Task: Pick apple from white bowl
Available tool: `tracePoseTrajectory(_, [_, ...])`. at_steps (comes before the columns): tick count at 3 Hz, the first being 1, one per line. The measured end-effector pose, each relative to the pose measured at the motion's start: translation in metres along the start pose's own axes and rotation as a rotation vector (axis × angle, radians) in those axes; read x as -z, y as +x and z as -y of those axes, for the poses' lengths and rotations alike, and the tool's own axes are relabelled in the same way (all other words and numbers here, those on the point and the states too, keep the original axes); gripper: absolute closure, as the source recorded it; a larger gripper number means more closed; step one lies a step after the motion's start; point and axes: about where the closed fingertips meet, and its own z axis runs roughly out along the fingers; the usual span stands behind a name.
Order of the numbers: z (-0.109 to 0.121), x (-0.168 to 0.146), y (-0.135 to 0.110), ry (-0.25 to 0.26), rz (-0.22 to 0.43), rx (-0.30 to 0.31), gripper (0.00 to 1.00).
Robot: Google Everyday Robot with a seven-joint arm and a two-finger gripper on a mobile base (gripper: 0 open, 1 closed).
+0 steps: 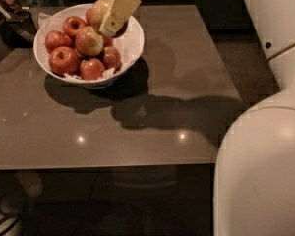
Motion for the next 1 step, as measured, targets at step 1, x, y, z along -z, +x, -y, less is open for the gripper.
tracePoseTrajectory(1, [0.0064, -0.0033, -0.0059, 0.018, 0.020, 0.000, 1.00])
